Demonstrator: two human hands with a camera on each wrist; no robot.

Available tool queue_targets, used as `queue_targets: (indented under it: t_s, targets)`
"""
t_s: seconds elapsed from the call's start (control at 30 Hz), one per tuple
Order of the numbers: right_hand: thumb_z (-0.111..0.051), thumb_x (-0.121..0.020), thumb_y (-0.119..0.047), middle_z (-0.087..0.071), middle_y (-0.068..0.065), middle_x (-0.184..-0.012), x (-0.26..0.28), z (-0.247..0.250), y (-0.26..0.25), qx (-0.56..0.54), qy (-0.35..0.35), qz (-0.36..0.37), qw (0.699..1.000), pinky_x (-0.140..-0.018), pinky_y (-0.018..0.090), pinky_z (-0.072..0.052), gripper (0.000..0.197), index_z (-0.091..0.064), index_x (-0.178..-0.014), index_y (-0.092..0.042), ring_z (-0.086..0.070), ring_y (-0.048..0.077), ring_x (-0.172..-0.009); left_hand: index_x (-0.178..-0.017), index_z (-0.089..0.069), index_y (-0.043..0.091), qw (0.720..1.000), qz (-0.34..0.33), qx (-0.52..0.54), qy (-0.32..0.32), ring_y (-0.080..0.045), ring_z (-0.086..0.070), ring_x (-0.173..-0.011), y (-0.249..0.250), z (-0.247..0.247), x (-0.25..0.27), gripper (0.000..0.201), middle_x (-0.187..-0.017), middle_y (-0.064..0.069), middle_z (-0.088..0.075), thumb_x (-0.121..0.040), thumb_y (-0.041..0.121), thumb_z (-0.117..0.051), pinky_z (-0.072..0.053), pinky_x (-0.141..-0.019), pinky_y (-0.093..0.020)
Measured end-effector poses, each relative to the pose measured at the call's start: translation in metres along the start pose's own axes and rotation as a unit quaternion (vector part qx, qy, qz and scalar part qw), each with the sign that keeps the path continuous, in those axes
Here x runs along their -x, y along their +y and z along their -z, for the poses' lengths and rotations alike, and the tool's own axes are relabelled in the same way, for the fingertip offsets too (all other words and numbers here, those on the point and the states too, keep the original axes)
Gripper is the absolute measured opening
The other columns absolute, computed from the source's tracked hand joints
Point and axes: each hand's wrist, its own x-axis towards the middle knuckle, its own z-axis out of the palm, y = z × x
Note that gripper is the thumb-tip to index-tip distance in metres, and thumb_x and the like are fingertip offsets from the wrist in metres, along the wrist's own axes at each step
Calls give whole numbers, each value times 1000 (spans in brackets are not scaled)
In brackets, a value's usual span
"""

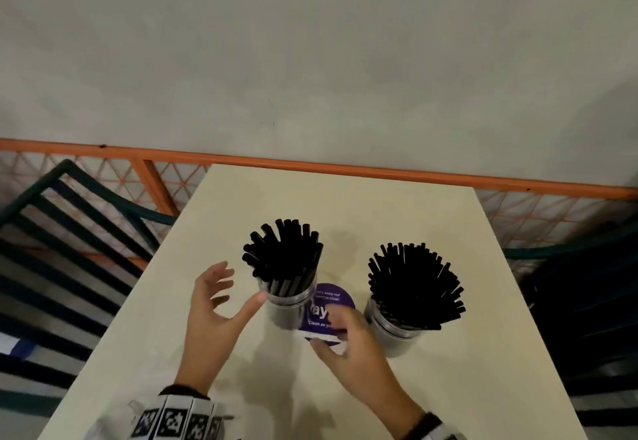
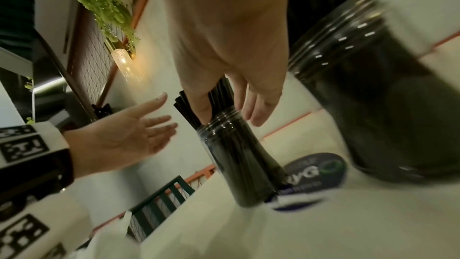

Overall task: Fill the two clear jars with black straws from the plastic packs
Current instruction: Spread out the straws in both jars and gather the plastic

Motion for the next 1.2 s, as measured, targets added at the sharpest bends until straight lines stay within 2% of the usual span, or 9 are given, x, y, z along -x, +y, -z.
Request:
queue_targets:
  t_s: [0.1,0.2,0.33,0.57,0.77,0.87,0.97,1.07,1.2]
  targets:
    - [-78,-70,-33,-36,-18,-125,-29,-2,-36,-63,2,42,997,-100,15,-38,82,-29,-135,-34,-42,-1,-120,-136,-26,27,992,28,2,-124,-3,-42,-120,-4,-4,-25,108,-128,11,-43,-46,57,-79,-33,-97,-17]
    - [-83,-65,-18,-37,-36,-117,-55,-1,-52,-114,-17,99,988,-87,-2,-36,87,-23,-117,-53,-41,-24,-110,-143,-8,27,974,51,-15,-218,-4,-32,-126,1,-12,-47,126,-135,6,-35,-44,47,-82,-25,-107,-25]
    - [-82,-64,-25,-37,-10,-139,-77,-15,-54,-110,-55,95,988,-106,17,-34,119,13,-132,-46,-40,0,-128,-143,11,31,956,49,26,-287,-4,-30,-129,14,-28,-55,130,-139,8,-27,-53,34,-82,-27,-105,-23]
    - [-81,-61,-37,-42,-2,-139,-81,-13,-42,-129,-59,91,986,-107,31,-39,119,13,-131,-54,-47,6,-125,-143,4,31,977,36,75,-198,35,-27,-107,-2,-23,-29,123,-133,25,-28,-54,40,-80,-32,-85,6]
    - [-83,-50,-54,-25,-37,-134,-82,-11,-32,-128,-67,91,985,-107,13,-32,132,9,-142,-34,-33,-14,-128,-141,9,38,965,39,30,-259,2,-28,-132,-13,-10,-55,142,-142,14,-25,-33,66,-79,-25,-108,-19]
    - [-86,-55,-38,-28,-33,-131,-91,-19,-36,-125,-69,94,985,-99,5,-35,121,3,-136,-40,-36,-19,-122,-141,-1,36,954,28,62,-292,23,-35,-116,-9,-21,-61,135,-131,26,-32,-37,52,-85,-34,-93,-1]
    - [-84,-63,-15,-38,-30,-120,-95,-27,-39,-107,-35,93,989,-85,0,-40,99,-13,-123,-47,-43,-24,-108,-132,-27,32,970,14,63,-235,10,-46,-117,-10,-35,-58,98,-126,18,-46,-55,30,-86,-40,-97,-9]
    - [-84,-63,-15,-45,-25,-113,-94,-29,-40,-110,-17,86,990,-78,1,-43,85,-24,-112,-49,-49,-22,-100,-128,-36,24,978,29,102,-181,-2,-54,-113,-9,-42,-47,80,-121,8,-54,-62,20,-82,-48,-92,-17]
    - [-82,-54,-31,-48,-22,-117,-84,-23,-39,-131,-42,75,988,-82,4,-44,84,-27,-116,-48,-51,-15,-106,-126,-35,25,976,38,132,-166,6,-54,-108,-10,-42,-32,84,-121,7,-52,-58,29,-84,-48,-85,-10]
